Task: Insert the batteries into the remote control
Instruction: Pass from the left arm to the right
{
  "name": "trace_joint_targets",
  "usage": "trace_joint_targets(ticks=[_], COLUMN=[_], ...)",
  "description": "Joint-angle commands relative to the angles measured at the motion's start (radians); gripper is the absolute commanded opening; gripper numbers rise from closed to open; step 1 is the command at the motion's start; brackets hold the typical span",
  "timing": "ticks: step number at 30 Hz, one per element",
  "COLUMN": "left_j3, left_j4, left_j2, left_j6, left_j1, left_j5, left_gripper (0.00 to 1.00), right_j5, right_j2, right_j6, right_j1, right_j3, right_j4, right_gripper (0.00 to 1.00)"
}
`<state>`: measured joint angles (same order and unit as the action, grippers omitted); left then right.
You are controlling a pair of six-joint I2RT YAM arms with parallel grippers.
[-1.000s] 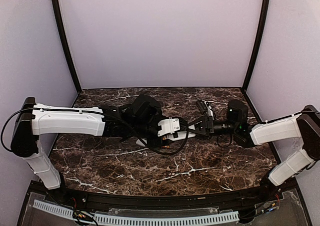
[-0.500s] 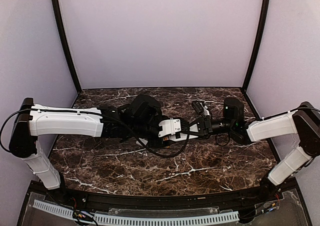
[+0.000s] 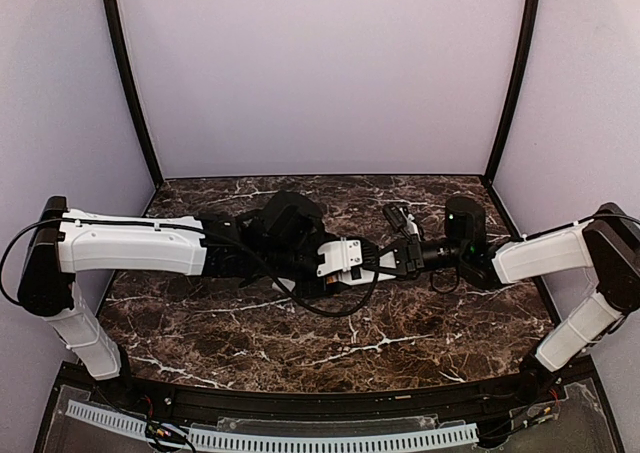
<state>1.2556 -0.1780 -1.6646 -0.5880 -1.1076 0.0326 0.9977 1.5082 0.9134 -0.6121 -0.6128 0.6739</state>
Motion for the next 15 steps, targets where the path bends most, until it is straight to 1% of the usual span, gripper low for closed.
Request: trace_joint_targets(ticks=[1,2,3,5,8,10,12,15], left_j3=[0.001,0.003,0.005,0.010,0.009,0.002,-0.009,-0.030], left_j4=[-0.020,-0.021,-0.025,-0.029,-0.026,-0.017,-0.002,0.026], left_j2=[0.028,0.030,0.033,0.037,0.049,0.063,0.079,0.117], left_j6=[-0.032,-0.023,-0.018,-0.006,0.008,0.015,0.023,0.025], left_j1=[-0.009,-0.009,-0.009,-0.010,-0.009,-0.009,-0.009,-0.009], left_j5=[0.034,0.034,0.028,0.014,-0.006,-0.015,-0.019,-0.021], left_gripper=[0.49,0.52,0.58,0.65,0.73,0.80,0.83,0.84], right_j5=[0.042,0.042,0.042,0.040,0.038,0.038,0.042,0.047], right_j2=[0.003,0.002,0.001,-0.001,-0.004,-0.003,-0.001,0.003], right_j6=[0.023,0.022,0.022,0.021,0.014,0.005,-0.004,-0.022], right_j1=[0.013,0.018,0.023,0.032,0.042,0.049,0.053,0.056], right_j3=[-0.027,-0.025,-0.022,-0.015,-0.004,0.002,0.006,0.009], right_j4=[0.001,0.002,0.003,0.006,0.015,0.018,0.020,0.017], right_gripper=[0.00,0.00,0.00,0.00,0.00,0.00,0.00,0.00])
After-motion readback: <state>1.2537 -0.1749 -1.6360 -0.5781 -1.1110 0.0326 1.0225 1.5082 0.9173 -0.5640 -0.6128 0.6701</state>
